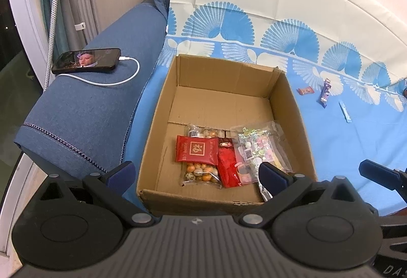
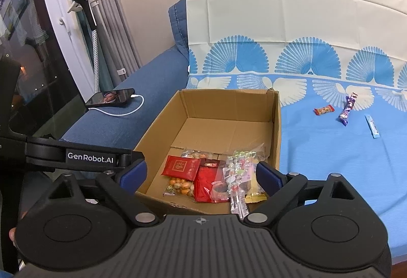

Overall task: Organize snacks
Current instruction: 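Lift both open grippers out of the box, then move both tools over the purple candy bar and blue stick packet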

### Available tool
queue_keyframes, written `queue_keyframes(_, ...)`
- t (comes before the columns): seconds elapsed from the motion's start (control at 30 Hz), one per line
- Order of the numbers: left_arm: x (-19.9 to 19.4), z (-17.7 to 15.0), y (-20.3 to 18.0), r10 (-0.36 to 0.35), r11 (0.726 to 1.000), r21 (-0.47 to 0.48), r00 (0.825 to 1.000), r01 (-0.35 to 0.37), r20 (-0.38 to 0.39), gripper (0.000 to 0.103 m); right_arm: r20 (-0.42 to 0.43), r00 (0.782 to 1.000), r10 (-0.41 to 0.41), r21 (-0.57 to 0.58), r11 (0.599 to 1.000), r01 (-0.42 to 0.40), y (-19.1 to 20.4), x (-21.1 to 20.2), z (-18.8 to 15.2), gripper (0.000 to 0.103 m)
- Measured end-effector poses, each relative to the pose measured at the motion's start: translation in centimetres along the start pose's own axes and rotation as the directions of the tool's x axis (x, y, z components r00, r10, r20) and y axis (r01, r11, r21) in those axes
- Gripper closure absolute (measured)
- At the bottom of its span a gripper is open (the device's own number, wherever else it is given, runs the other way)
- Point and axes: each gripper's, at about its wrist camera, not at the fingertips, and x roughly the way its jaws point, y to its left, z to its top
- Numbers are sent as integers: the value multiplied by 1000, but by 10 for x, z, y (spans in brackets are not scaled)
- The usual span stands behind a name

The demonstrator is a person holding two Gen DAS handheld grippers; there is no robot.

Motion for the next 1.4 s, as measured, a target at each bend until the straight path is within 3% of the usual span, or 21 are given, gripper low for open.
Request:
queue_keyframes(0.53, 0, 21, -41, -5, 997, 77, 1000, 6, -3, 0, 71, 997, -21, 109, 994, 14, -37, -15, 4, 7)
queue_keyframes(0.9, 24, 51, -103, -39, 989, 140, 998, 46, -49, 0, 126, 973, -191, 250, 956, 155, -128, -34, 6, 6)
queue_keyframes(1.13, 51, 80, -162, -79, 977, 191, 993, 94, -86, 0, 119, 944, -308, 346, 904, 251, -196, -36, 3, 6)
queue_keyframes(1.4, 99, 105, -234, -100, 954, 270, 987, 131, -125, 0, 72, 922, -382, 405, 856, 322, -259, -20, 2, 6)
